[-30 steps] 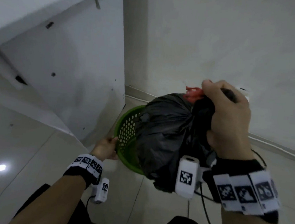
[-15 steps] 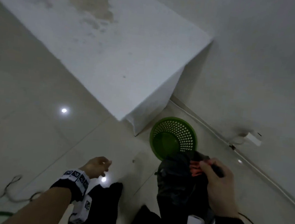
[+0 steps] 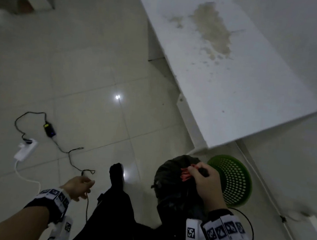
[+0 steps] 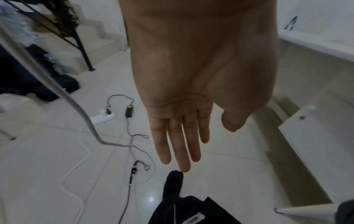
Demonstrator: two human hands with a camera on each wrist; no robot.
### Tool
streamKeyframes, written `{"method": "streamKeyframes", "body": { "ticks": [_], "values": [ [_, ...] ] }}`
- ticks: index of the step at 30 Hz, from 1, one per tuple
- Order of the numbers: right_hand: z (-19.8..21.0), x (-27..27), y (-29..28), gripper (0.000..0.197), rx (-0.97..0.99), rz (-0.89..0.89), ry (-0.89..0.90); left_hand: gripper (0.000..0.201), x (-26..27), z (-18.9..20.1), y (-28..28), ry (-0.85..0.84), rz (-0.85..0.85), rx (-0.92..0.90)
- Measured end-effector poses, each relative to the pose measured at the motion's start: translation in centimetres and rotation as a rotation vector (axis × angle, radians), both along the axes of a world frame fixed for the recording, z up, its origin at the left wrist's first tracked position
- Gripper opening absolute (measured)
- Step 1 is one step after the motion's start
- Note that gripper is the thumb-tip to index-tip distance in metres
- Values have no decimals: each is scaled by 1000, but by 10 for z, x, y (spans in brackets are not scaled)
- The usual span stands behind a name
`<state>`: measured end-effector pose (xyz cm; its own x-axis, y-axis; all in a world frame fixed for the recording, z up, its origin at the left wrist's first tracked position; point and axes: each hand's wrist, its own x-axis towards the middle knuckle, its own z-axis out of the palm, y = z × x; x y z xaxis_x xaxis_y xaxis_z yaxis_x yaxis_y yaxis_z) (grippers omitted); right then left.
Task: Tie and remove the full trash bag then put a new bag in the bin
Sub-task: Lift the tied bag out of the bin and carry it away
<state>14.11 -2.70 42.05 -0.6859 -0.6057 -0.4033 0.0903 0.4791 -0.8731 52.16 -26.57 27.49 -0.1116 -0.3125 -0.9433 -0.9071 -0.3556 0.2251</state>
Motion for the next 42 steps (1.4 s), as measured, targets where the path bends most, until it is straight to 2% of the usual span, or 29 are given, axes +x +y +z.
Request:
{"method": "streamKeyframes", "body": {
  "ticks": [3, 5, 9, 13, 17, 23, 26, 29, 35, 40, 42],
  "values": [
    [0, 8, -62, 35, 9, 53, -30, 51, 39, -6, -24, -79, 98, 89],
    [0, 13, -109, 38, 30, 61, -29, 48, 47, -5, -54, -104, 117, 67],
    [5, 16, -209, 31, 36, 87, 16, 36, 45, 6, -141, -1, 46, -95],
    [7, 15, -302, 25, 2, 111, 31, 29, 37, 19, -221, 90, 154, -189],
    [5, 5, -397, 20, -5, 163, 56, 31, 30, 14, -283, 109, 273, -154],
    [-11, -26, -551, 21, -86, 235, -7, 30, 26, -3, -368, -8, 386, -55],
    [-9, -44, -627, 27, -54, 339, -8, 33, 20, 9, -412, -59, 463, -11],
    [-6, -61, -703, 28, -32, 423, -29, 34, 2, 16, -469, -34, 516, -55],
    [1, -99, -844, 32, -41, 419, -44, 33, -52, 15, -607, 54, 527, -23],
    [1, -128, -959, 19, -77, 329, -52, 34, -100, -3, -769, 79, 455, -106],
    [2, -139, -1002, 23, -75, 286, -50, 35, -119, -1, -839, 93, 425, -130]
  ]
}}
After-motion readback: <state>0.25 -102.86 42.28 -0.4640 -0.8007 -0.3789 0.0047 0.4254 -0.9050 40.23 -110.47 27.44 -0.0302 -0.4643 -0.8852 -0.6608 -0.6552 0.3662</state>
